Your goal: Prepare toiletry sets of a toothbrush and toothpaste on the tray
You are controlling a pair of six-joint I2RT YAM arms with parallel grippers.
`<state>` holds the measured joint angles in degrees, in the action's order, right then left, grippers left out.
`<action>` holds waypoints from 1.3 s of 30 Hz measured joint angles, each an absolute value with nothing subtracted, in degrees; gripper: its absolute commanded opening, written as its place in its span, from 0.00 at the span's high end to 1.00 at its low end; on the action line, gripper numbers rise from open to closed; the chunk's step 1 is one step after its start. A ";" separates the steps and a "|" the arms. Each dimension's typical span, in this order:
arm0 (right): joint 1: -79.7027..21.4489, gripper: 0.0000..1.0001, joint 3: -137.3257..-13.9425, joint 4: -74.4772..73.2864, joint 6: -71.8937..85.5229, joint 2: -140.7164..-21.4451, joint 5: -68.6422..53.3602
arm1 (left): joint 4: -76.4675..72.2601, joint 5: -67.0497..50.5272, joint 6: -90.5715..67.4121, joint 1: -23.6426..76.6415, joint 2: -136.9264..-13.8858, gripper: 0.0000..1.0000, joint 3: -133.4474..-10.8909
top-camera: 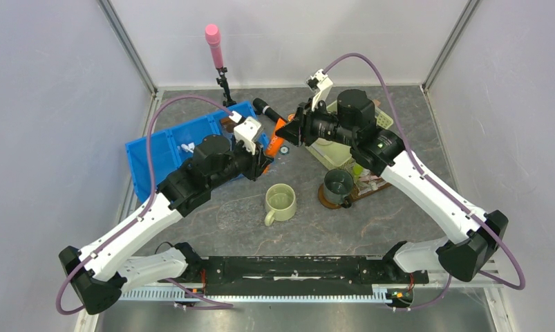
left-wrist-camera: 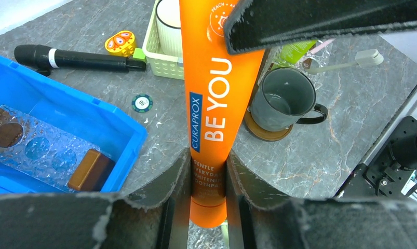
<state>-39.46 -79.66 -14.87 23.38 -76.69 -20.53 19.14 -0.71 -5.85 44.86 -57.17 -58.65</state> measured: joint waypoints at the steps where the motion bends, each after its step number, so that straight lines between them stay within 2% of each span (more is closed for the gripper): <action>1: -39.35 0.77 -79.64 -14.66 23.77 -76.69 -20.78 | 19.14 -0.71 -5.82 44.86 -57.17 0.65 -58.65; 4: -39.07 1.00 -79.33 -14.22 24.38 -76.71 -20.93 | 19.09 -0.78 -5.41 44.86 -57.14 0.58 -58.65; 11: -38.72 1.00 -77.58 -14.26 25.02 -76.73 -21.39 | 17.15 -0.97 -3.95 44.86 -56.73 0.16 -57.23; 16: -38.46 1.00 -74.61 -13.52 24.56 -76.25 -21.39 | 15.64 1.48 -4.14 44.86 -55.27 0.00 -54.30; 25: -38.44 1.00 -59.70 -4.99 23.73 -69.49 -21.52 | 16.32 12.47 -7.70 43.00 -51.22 0.00 -51.51; 29: -38.46 1.00 -49.93 3.11 23.75 -66.63 -21.89 | 17.93 13.32 -12.99 36.32 -50.57 0.00 -50.50; 35: -39.11 1.00 -41.23 11.84 22.44 -66.08 -21.12 | 22.15 10.35 -22.57 21.23 -49.67 0.00 -47.22; 39: -40.47 1.00 -39.42 14.66 20.51 -66.11 -19.75 | 24.53 9.15 -25.61 18.41 -49.63 0.00 -46.35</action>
